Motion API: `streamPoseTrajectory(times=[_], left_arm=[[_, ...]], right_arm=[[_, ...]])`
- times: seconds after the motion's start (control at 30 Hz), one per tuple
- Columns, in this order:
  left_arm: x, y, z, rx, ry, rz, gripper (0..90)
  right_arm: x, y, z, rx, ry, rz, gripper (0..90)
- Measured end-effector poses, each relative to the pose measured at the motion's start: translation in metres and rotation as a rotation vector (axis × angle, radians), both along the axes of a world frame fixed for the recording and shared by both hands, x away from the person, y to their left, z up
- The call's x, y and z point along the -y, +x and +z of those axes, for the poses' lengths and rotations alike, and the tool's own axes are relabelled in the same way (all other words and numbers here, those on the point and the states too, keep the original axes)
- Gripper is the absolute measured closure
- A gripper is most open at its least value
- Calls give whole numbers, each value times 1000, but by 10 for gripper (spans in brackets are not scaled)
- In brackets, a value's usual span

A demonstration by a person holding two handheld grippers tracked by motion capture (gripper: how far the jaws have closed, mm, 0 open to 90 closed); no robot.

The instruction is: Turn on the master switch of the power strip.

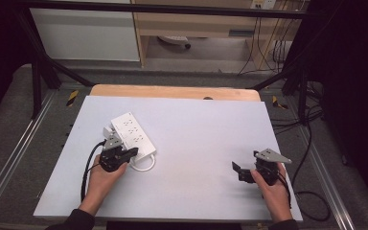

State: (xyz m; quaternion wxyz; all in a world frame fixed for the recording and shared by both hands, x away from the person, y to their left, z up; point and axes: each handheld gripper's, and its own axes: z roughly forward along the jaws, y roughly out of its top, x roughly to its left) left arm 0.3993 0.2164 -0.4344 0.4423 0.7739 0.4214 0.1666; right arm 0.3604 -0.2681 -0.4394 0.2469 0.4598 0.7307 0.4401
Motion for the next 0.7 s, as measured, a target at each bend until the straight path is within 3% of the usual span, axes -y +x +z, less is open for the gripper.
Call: streamPoseTrajectory(times=[0.7], left_arm=[[5,4,-3,-5,36,-5,900]], right_arm=[[-1,0,0,-3,1,1,26]])
